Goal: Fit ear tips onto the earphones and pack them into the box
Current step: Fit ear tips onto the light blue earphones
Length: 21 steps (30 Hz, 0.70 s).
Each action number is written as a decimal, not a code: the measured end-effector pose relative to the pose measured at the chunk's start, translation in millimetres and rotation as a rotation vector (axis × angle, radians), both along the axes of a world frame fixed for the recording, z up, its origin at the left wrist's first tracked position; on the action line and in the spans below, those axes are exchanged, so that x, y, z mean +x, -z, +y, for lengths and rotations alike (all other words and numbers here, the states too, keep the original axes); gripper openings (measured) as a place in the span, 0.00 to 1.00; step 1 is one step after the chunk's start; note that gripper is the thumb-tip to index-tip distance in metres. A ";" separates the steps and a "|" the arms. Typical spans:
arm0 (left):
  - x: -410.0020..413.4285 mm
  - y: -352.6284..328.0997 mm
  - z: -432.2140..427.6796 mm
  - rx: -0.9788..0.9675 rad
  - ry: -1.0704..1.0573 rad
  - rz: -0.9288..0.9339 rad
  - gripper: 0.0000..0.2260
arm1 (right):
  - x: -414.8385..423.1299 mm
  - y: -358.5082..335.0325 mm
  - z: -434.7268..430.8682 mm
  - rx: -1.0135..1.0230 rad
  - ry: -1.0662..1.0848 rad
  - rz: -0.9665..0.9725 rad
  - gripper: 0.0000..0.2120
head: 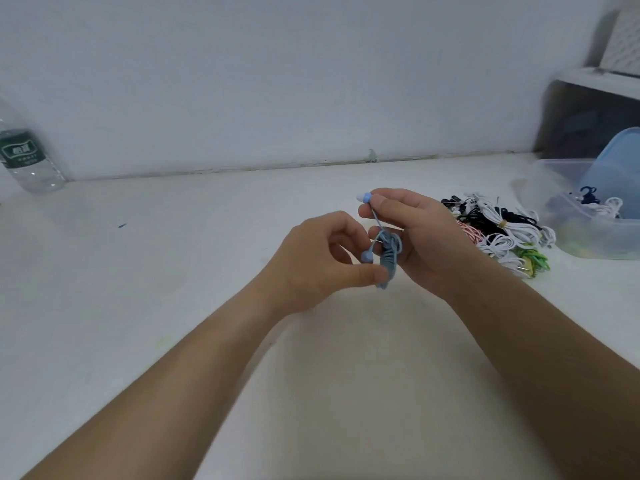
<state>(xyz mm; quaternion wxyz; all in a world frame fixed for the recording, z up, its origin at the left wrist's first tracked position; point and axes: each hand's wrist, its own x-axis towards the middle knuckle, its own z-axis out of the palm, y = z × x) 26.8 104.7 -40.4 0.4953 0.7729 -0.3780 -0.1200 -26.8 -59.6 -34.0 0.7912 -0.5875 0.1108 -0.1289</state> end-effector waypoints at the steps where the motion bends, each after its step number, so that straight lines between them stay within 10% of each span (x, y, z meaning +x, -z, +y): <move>1: -0.4 1.4 -1.3 -0.003 0.008 -0.027 0.12 | 0.1 -0.2 -0.1 0.002 0.006 0.000 0.07; 11: 4.7 2.2 -0.3 -0.147 -0.110 0.073 0.05 | -0.7 -0.3 -4.8 -0.149 0.058 0.267 0.04; 21: 9.6 6.4 -1.4 -0.093 -0.198 0.039 0.06 | -2.7 8.5 -5.3 -0.723 0.046 0.334 0.05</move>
